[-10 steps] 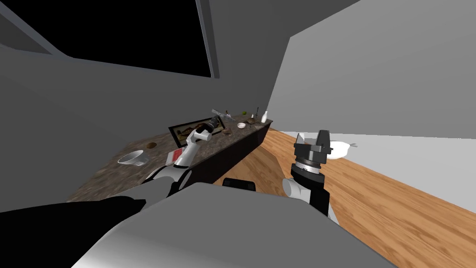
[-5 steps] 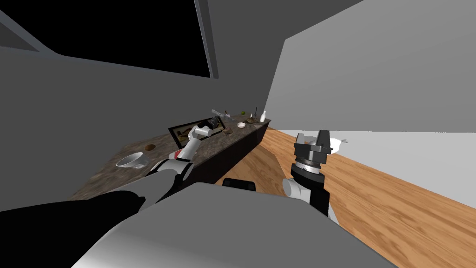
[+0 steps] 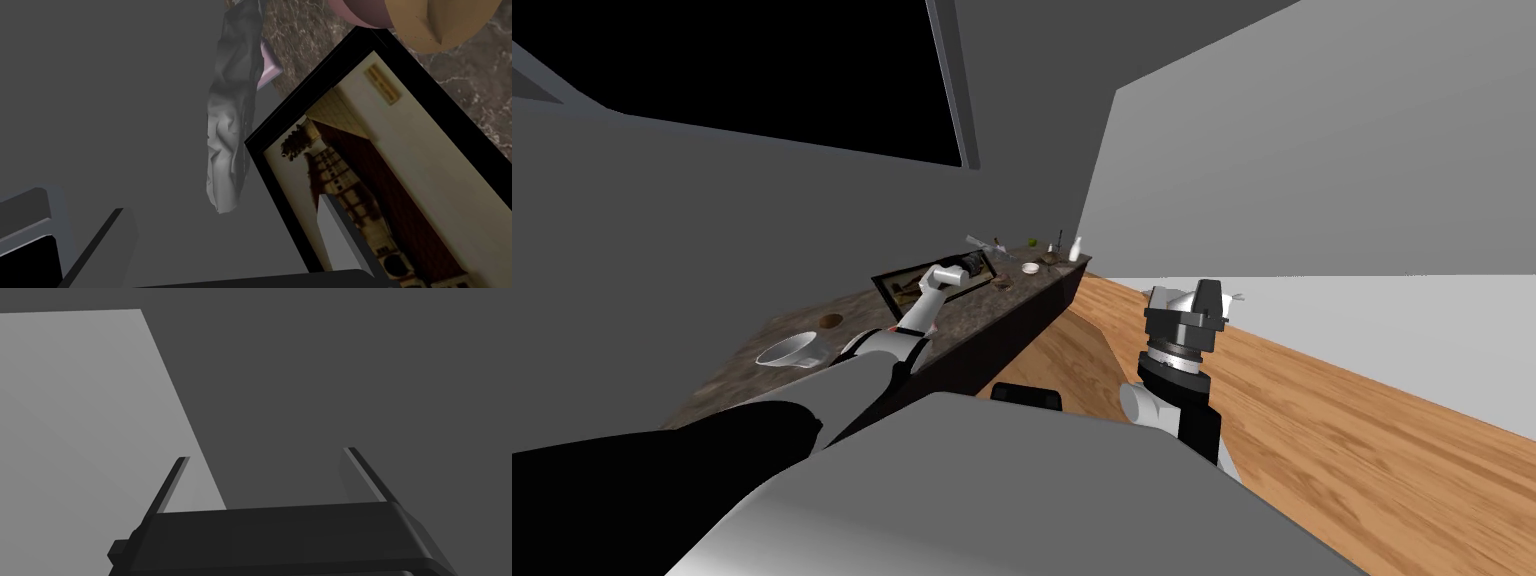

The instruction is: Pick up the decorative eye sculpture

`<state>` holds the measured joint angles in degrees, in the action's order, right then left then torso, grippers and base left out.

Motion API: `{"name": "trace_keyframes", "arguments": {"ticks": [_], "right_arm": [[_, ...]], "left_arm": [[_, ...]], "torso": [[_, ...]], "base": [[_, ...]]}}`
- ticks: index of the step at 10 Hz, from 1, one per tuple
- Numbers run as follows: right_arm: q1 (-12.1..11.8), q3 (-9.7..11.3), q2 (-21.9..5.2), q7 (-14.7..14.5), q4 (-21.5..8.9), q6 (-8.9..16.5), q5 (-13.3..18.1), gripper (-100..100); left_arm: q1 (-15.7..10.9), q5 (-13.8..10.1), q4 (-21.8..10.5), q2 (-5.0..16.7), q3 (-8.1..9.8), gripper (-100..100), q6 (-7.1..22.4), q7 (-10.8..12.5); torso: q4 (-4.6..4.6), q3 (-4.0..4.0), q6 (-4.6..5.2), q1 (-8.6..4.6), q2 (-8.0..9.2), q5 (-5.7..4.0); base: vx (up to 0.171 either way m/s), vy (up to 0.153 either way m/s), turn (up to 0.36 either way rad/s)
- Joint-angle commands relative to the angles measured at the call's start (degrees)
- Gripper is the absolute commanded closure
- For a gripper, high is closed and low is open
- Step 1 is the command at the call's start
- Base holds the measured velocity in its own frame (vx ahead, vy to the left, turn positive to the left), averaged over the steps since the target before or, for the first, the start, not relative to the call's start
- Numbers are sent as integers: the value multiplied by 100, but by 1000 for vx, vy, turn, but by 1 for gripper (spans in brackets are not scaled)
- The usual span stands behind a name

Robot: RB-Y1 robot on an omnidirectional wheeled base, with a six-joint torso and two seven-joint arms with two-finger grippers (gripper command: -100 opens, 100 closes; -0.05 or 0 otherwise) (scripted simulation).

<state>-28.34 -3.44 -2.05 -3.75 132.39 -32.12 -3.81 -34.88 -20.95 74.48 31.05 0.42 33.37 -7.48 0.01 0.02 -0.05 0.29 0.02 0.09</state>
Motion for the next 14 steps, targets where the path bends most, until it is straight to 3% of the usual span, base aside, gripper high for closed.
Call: {"name": "trace_keyframes", "arguments": {"ticks": [1,3,6,7,8,9,10,11,14], "right_arm": [[0,0,0,0,0,0,0,0],[0,0,0,0,0,0,0,0],[0,0,0,0,0,0,0,0],[0,0,0,0,0,0,0,0],[0,0,0,0,0,0,0,0],[0,0,0,0,0,0,0,0],[-1,0,0,0,0,0,0,0],[0,0,0,0,0,0,0,0],[-1,0,0,0,0,0,0,0]], "left_arm": [[-271,-192,-286,34,-17,-100,286,9],[-271,-192,-447,34,-17,-100,329,9],[-738,-532,-945,62,-67,-100,800,10],[-738,-532,-1109,62,-67,-100,800,10],[-947,-697,-1340,63,-94,-100,1015,10],[-947,-697,-1486,63,-94,-100,1015,10],[-1139,-856,-1641,56,-123,-100,1216,10],[-1139,-856,-1803,56,-123,-100,1216,10],[-1464,-1150,-2324,23,-181,-100,1569,9]], "torso": [[0,0,0,0,0,0],[0,0,-1,1,0,1],[-2,-4,-1,-10,-6,-2],[0,-2,2,-5,-3,-2],[-1,-3,-2,-3,-4,0],[-1,-2,2,-5,-4,-1],[-2,-4,-2,-8,-7,-1],[-1,-4,1,-6,-8,-2],[-3,-7,-2,-12,-12,-2]], "base": [[-40,96,-101],[-20,50,-35],[-21,58,-100],[-24,70,-68],[-26,66,-116],[-15,53,-63],[-16,63,-83],[-12,60,-72],[-6,52,-92]]}}
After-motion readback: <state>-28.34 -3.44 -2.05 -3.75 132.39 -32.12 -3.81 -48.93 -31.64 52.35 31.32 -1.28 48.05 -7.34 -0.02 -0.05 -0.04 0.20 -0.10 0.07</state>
